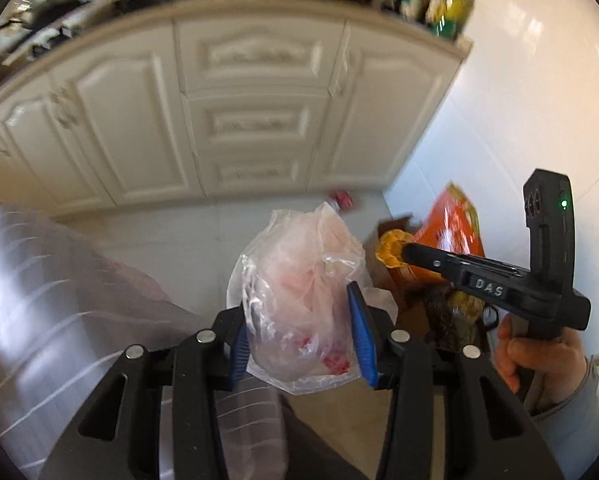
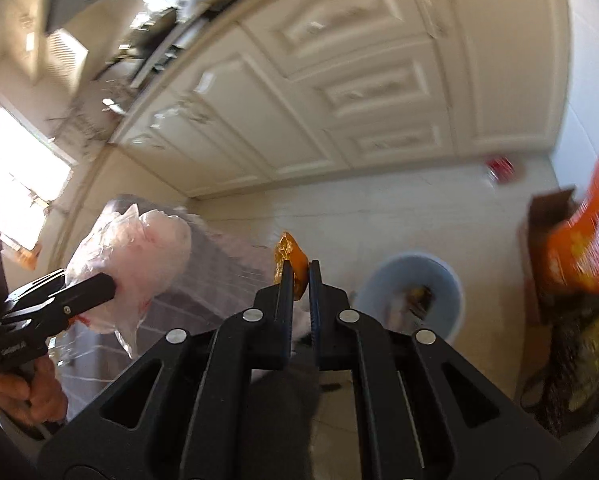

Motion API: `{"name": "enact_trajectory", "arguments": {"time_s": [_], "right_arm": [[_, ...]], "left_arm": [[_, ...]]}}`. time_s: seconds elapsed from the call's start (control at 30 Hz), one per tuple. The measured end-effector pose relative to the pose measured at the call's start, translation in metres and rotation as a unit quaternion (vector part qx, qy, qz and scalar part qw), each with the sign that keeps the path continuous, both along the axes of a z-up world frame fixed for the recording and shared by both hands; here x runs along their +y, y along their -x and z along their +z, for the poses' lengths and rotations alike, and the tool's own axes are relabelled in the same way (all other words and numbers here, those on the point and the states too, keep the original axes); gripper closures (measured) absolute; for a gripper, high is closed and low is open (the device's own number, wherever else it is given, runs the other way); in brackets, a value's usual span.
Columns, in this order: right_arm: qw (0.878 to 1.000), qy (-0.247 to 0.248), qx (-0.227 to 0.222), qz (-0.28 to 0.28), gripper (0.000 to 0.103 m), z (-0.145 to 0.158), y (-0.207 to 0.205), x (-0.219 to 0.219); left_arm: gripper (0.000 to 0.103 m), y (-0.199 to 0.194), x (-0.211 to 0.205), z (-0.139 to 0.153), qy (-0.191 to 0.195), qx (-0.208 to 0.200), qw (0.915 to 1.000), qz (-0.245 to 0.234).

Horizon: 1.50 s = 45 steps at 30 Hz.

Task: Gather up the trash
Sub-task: 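Carry both held items over the blue bin and open both grippers, then move both open grippers back over the table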

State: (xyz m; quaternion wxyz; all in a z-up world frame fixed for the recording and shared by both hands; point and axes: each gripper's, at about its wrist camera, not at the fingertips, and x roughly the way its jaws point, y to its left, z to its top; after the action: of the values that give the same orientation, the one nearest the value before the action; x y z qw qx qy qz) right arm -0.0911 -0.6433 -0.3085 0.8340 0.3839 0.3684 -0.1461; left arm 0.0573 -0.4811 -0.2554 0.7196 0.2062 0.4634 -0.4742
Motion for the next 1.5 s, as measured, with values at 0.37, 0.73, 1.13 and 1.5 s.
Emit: {"name": "enact_trajectory", "arguments": {"time_s": [0.37, 0.73, 1.13, 1.5], "right_arm": [[0.994, -0.07, 0.066, -0.043, 0.094, -0.077, -0.016, -0.037], [0.991, -0.072, 0.053, -0.095, 0.007, -0.078, 0.0, -0.04], [0.994, -0.031, 0.031, -0.098, 0.006, -0.027, 0.005, -0.015], [0.997, 0.025, -0.029, -0.07, 0.006, 0.057, -0.006, 0.029]], "left_arm": [[0.045, -0.014, -0.093, -0.098, -0.101, 0.064, 0.9926, -0.02], [0.017, -0.027, -0.088, -0.074, -0.084, 0.027, 0.996, 0.011], [0.012, -0.017, -0.048, -0.014, -0.023, -0.011, 0.9995, 0.021], [0.011, -0.013, 0.015, 0.045, 0.043, -0.045, 0.9967, 0.051]]}}
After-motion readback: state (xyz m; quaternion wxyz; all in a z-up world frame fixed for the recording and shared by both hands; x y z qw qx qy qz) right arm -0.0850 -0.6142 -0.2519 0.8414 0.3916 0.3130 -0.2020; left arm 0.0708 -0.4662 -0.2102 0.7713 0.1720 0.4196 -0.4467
